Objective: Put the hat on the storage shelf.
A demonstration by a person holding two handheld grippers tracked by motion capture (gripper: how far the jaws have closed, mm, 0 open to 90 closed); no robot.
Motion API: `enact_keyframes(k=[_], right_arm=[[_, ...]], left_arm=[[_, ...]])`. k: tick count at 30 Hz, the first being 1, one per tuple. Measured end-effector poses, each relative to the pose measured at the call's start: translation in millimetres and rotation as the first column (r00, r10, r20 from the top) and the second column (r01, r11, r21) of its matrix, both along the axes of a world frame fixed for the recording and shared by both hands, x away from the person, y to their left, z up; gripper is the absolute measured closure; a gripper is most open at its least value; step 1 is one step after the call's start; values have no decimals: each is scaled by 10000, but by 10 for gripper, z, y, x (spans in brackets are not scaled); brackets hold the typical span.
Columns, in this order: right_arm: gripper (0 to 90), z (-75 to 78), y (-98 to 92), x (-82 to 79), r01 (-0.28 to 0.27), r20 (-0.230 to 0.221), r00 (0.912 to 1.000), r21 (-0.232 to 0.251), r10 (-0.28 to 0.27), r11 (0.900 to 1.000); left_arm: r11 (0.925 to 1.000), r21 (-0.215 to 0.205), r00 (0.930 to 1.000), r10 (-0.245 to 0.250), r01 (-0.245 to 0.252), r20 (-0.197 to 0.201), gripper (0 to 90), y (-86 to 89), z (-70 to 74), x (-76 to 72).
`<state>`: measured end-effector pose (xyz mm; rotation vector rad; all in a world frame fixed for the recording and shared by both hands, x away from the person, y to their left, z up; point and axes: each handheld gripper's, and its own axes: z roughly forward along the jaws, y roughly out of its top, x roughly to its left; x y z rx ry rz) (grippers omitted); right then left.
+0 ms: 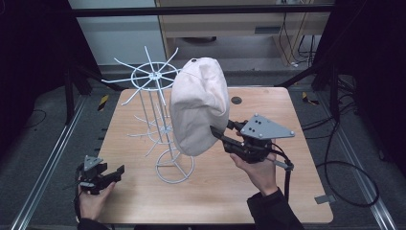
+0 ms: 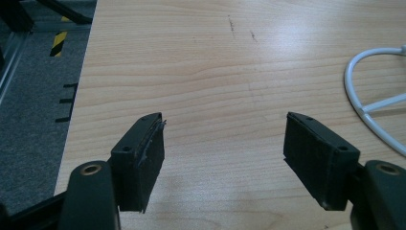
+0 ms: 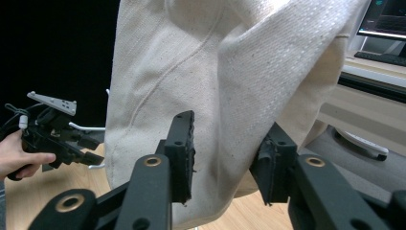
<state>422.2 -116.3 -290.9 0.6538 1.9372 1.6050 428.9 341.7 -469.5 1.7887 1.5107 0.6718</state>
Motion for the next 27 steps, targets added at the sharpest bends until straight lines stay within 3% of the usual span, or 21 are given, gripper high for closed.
enact_keyframes(k=[4,18,23,27], right_arm=[[549,-10,-75,-6,182,-24,9998,224,-181,9996],[447,-91,-288,-12,752,-81,9972,639,-748,9951],[387,-150,-409,-38,1004,-269,9948,997,-982,9899],[323,-233,-522,-49,1285,-486,9911,996,-1242,9867]], left_arm=[[10000,0,10000,5,-5,-1,306,0,-1,1],[10000,-22,10000,18,-18,-2,306,4,-4,2],[10000,-13,10000,29,-29,-6,306,1,-3,1],[10000,-15,10000,38,-38,-7,306,2,-3,-1]])
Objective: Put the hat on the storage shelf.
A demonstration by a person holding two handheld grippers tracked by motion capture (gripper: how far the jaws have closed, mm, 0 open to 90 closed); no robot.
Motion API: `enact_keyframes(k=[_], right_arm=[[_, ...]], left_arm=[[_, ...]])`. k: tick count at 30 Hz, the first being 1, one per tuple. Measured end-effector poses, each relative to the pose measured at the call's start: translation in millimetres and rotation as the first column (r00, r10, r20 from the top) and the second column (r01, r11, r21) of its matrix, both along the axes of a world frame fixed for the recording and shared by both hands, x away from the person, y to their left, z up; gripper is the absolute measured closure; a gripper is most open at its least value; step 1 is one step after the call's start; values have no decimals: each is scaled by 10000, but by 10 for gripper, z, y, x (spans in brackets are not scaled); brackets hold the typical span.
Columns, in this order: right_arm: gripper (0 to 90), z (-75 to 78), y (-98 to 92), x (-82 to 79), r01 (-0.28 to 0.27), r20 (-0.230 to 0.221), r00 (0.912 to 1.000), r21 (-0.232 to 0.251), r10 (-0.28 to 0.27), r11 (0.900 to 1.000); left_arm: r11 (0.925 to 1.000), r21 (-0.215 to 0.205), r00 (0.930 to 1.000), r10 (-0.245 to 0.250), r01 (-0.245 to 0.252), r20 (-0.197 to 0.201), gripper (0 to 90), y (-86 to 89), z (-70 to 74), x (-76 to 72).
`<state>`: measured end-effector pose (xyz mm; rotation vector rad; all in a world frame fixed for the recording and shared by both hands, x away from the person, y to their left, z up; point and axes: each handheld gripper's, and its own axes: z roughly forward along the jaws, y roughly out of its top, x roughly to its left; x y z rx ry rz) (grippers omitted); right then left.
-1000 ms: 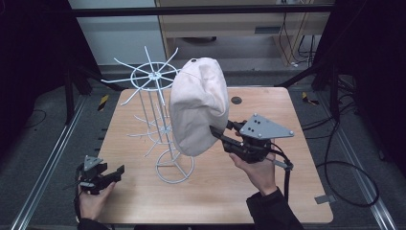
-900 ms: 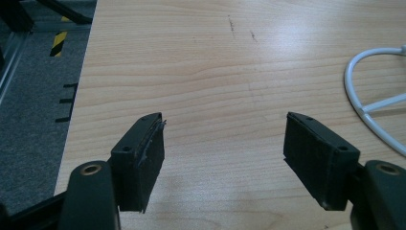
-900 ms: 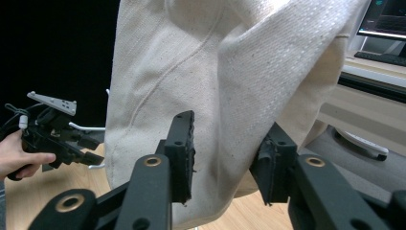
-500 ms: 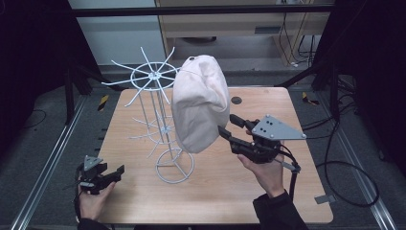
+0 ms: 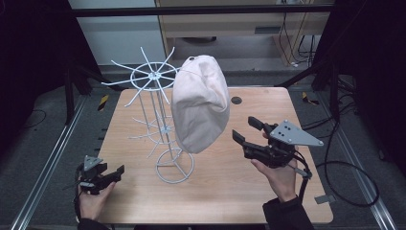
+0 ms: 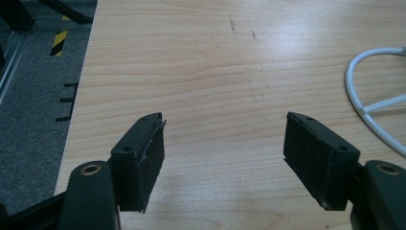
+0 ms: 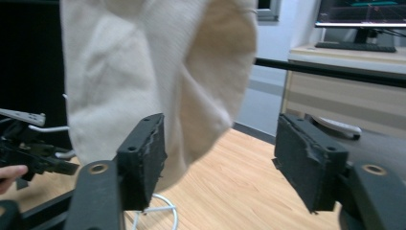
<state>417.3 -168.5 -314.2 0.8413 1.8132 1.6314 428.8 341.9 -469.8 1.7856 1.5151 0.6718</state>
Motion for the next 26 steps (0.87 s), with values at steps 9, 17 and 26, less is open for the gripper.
enact_keyframes(k=[9,17,26], right_arm=[[225,-365,-297,54,924,-839,9921,-100,-929,9957],[213,-873,-550,259,2190,-2155,9475,-1011,-2363,9705],[182,-1368,-833,344,2895,-3054,8863,-2211,-3480,9313]], left_arm=[[9999,-49,9999,-145,145,-65,348,-8,3,0],[9999,-74,9998,-147,146,-123,390,-4,8,-2],[10000,-22,10000,-50,50,-16,370,20,5,-9]])
